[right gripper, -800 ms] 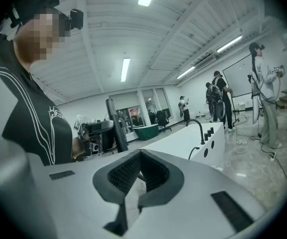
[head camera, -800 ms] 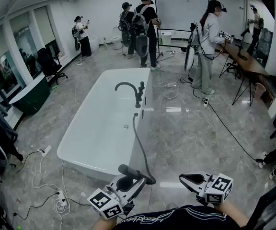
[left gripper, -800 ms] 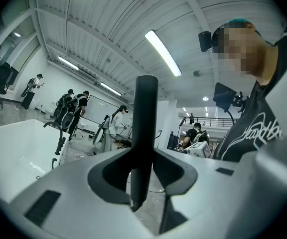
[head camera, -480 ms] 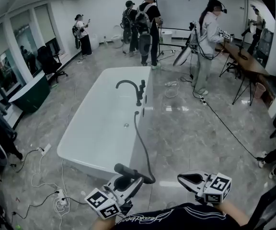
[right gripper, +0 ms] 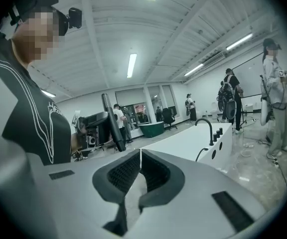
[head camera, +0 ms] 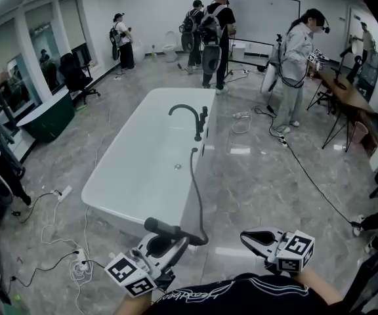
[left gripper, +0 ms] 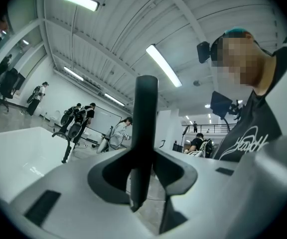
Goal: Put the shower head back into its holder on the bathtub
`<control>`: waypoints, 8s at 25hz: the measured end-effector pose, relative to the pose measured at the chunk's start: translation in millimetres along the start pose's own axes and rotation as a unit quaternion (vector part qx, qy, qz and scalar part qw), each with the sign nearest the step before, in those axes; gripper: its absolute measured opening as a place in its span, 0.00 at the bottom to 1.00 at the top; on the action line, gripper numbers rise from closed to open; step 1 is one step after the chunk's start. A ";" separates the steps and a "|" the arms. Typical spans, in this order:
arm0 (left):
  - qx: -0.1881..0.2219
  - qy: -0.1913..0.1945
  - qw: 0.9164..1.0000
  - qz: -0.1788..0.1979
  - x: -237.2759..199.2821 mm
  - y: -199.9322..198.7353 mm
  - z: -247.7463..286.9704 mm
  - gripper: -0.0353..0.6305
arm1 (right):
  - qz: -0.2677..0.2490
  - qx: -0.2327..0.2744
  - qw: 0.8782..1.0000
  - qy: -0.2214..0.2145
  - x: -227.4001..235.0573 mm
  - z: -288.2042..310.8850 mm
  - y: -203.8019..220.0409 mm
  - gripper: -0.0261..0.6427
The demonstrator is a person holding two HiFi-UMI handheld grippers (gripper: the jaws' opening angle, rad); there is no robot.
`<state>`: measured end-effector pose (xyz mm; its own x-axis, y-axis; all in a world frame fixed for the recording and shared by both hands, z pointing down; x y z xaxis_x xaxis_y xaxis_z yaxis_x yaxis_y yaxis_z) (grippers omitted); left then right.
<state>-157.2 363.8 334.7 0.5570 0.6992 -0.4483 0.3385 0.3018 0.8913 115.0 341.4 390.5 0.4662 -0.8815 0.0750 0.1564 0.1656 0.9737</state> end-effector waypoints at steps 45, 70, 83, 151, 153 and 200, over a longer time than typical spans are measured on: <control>0.149 0.026 0.988 -0.041 -123.9 -207.8 115.1 0.25 | -0.094 -0.152 0.937 -0.299 184.2 305.0 114.1 0.28; 0.043 -0.077 0.995 -0.040 -257.7 -181.4 215.2 0.24 | 0.045 -0.007 0.987 -0.153 297.5 206.3 18.2 0.14; 0.049 -0.081 0.993 -0.074 -327.7 -189.3 239.2 0.24 | 0.027 0.076 0.990 -0.117 360.1 233.3 -75.9 0.14; 0.023 -0.125 0.992 -0.008 -417.2 -182.5 271.7 0.24 | -0.068 -0.246 0.967 -0.027 485.5 469.7 138.4 0.16; 0.019 -0.122 0.992 -0.019 -420.8 -176.6 276.2 0.24 | -0.063 -0.252 0.965 -0.025 485.6 464.7 143.8 0.18; -0.194 -0.287 0.937 0.048 -579.5 95.4 402.6 0.24 | 0.152 -0.139 0.975 0.085 492.8 277.1 118.7 0.09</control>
<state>-142.3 -273.5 651.9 0.9248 0.3040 -0.2288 0.0277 0.5459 0.8374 122.0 -195.9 602.7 0.6609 -0.6916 0.2914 0.2075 0.5416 0.8146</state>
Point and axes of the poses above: the fingertips, and each gripper's own axes: z forward along the fingers, x to its right, y out of its underside, the point moved 7 cm from there along -z, backward along the fingers, and after that the axes turned 10 degrees about -z, right-handed, at the moved point
